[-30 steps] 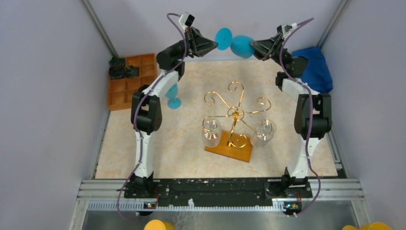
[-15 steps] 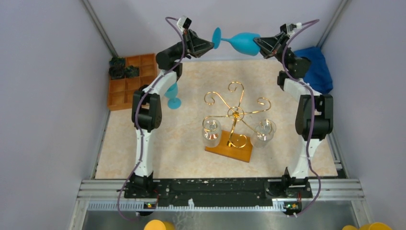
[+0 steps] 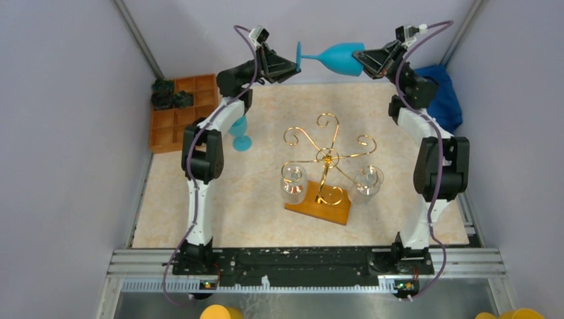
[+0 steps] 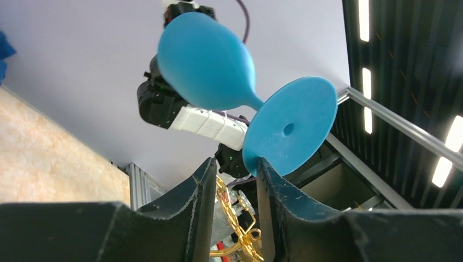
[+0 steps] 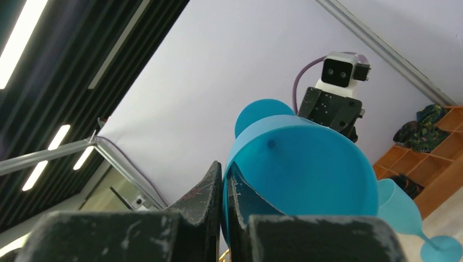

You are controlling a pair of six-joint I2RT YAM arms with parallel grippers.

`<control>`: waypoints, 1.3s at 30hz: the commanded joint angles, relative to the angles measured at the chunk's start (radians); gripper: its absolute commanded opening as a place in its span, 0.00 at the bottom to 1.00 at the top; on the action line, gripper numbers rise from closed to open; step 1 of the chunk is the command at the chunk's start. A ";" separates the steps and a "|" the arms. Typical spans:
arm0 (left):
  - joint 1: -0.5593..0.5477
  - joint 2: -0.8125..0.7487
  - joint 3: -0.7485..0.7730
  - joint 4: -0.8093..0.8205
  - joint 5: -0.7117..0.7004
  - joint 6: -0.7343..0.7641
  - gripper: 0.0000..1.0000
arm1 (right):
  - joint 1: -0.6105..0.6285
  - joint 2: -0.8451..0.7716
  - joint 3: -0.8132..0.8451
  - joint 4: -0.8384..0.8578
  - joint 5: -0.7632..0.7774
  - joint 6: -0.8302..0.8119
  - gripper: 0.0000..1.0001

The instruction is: Take the wine glass off the wine glass rack

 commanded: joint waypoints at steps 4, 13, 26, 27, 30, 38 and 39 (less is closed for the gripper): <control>0.028 -0.102 -0.089 -0.245 0.116 0.150 0.35 | 0.007 -0.137 0.074 -0.075 0.017 -0.136 0.00; 0.081 -0.248 0.031 -1.157 0.062 0.873 0.25 | -0.106 -0.233 0.223 -0.844 -0.024 -0.673 0.00; 0.055 -0.374 0.285 -2.133 -0.603 1.571 0.21 | -0.114 -0.129 0.738 -2.294 0.493 -1.645 0.00; 0.041 -0.394 0.276 -2.166 -0.678 1.597 0.21 | -0.110 -0.108 0.752 -2.347 0.526 -1.683 0.00; -0.035 -0.452 0.246 -2.236 -0.941 1.674 0.21 | -0.084 -0.062 0.750 -2.464 0.659 -1.795 0.00; -0.140 -0.622 0.053 -2.236 -1.129 1.683 0.22 | 0.000 -0.012 0.571 -2.450 0.908 -1.855 0.00; -0.141 -0.647 0.022 -2.226 -1.134 1.679 0.22 | 0.008 -0.007 0.553 -2.443 0.928 -1.853 0.00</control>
